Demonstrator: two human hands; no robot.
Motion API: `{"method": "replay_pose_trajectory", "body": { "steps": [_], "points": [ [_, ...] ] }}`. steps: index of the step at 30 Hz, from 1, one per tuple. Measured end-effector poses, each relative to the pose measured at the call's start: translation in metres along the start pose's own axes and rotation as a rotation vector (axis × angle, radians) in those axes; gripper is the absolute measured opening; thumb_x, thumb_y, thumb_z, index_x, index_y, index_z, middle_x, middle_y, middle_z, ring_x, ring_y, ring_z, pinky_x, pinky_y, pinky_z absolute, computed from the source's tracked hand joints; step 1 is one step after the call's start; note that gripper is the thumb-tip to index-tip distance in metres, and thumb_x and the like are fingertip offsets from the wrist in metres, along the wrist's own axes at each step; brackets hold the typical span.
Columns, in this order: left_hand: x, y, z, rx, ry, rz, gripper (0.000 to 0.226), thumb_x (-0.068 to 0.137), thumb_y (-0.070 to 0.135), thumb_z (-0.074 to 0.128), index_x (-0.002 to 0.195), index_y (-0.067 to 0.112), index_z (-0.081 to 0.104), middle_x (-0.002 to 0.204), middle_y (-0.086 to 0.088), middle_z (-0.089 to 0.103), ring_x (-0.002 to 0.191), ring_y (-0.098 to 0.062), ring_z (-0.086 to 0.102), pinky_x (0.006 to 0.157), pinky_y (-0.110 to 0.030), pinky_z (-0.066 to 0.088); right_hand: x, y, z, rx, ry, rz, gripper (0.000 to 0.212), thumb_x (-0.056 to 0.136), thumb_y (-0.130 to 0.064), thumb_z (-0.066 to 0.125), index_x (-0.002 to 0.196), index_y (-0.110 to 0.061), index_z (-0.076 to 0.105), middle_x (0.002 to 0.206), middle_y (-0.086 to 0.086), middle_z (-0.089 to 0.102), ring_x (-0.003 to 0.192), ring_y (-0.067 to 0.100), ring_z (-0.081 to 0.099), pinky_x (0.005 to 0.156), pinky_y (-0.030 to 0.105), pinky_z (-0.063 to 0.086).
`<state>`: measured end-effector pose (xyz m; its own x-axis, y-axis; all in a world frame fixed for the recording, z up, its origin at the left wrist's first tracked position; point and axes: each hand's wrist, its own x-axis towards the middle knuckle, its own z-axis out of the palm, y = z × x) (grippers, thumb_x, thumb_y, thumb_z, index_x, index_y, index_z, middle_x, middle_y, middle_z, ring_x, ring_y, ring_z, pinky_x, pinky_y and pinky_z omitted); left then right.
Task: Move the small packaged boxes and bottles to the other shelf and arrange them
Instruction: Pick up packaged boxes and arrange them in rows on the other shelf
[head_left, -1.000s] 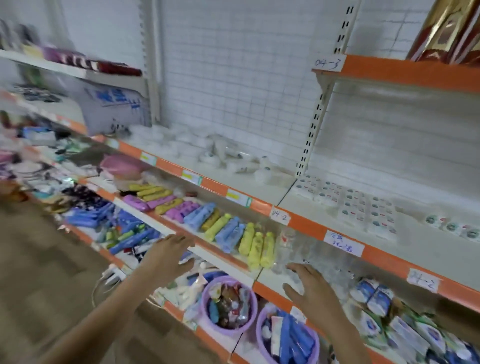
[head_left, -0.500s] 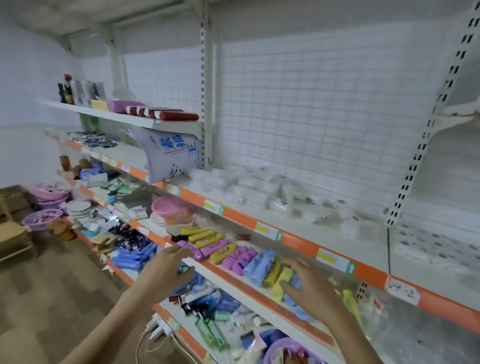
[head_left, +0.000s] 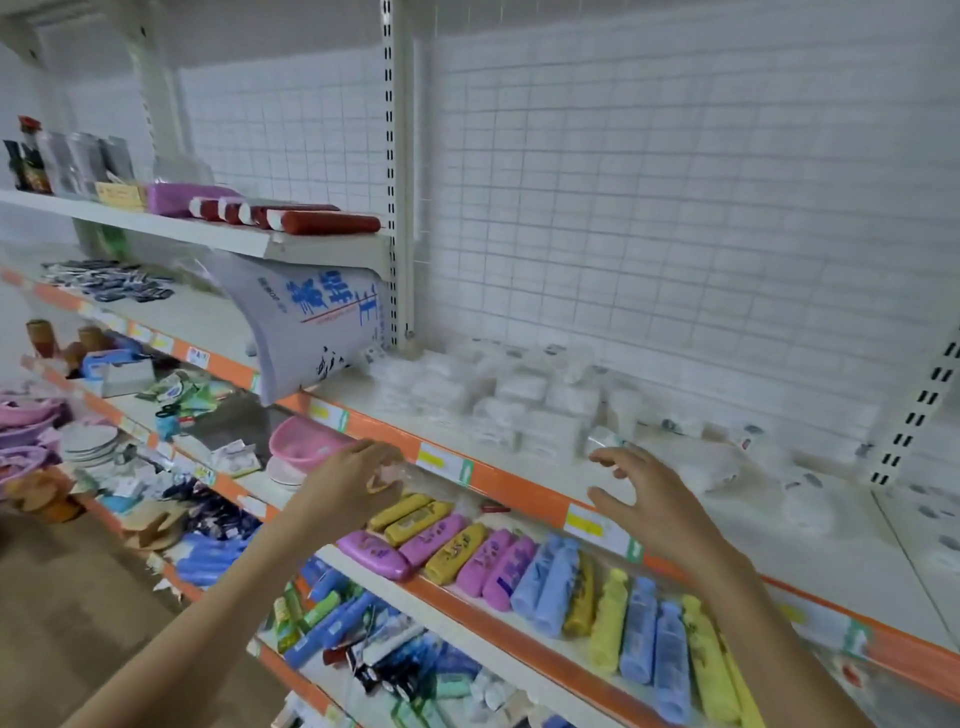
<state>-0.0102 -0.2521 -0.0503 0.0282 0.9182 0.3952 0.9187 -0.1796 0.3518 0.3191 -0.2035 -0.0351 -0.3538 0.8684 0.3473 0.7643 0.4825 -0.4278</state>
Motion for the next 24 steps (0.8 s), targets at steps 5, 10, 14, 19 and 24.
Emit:
{"method": "replay_pose_trajectory", "body": {
  "steps": [5,10,14,19,24],
  "points": [
    [0.092,-0.03,0.017,-0.002,0.003,0.026,0.034,0.085,0.029,0.061,0.118,0.02,0.057,0.111,0.002,0.058,0.099,-0.014,0.056,0.083,-0.032,0.048,0.097,0.019,0.016,0.005,0.025,-0.046,0.035,0.088,-0.033,0.059,0.122,-0.028,0.052,0.117,-0.011,0.051,0.11,0.009,0.05,0.09,0.026,0.042],
    [0.182,-0.051,0.019,0.069,-0.042,0.072,0.04,0.087,0.036,0.058,0.123,0.024,0.05,0.117,0.007,0.055,0.104,-0.007,0.052,0.086,-0.021,0.043,0.192,0.03,0.041,-0.025,-0.099,-0.054,0.042,0.089,-0.035,0.057,0.129,-0.026,0.047,0.129,-0.008,0.049,0.121,0.011,0.043,0.098,0.028,0.038],
    [0.239,-0.057,0.033,0.11,-0.108,0.117,0.051,0.083,0.044,0.06,0.127,0.024,0.046,0.124,0.005,0.053,0.109,-0.01,0.05,0.092,-0.024,0.041,0.244,0.042,0.055,-0.16,-0.277,-0.037,0.06,0.086,-0.037,0.061,0.139,-0.023,0.038,0.141,-0.002,0.04,0.13,0.014,0.034,0.104,0.028,0.032],
    [0.29,-0.043,0.068,0.203,-0.318,0.191,0.068,0.08,0.048,0.063,0.137,0.026,0.033,0.137,0.003,0.038,0.118,-0.016,0.044,0.086,-0.024,0.035,0.267,0.048,0.066,-0.229,-0.339,-0.034,0.065,0.083,-0.044,0.063,0.139,-0.026,0.036,0.142,-0.003,0.039,0.129,0.015,0.035,0.103,0.027,0.028],
    [0.328,-0.038,0.103,0.209,-0.554,0.27,0.088,0.074,0.039,0.072,0.143,0.028,0.019,0.143,-0.006,0.024,0.129,-0.024,0.032,0.098,-0.038,0.038,0.273,0.046,0.074,-0.332,-0.383,-0.028,0.064,0.082,-0.042,0.064,0.137,-0.026,0.037,0.139,-0.004,0.042,0.123,0.015,0.04,0.098,0.026,0.029]
  ]
}}
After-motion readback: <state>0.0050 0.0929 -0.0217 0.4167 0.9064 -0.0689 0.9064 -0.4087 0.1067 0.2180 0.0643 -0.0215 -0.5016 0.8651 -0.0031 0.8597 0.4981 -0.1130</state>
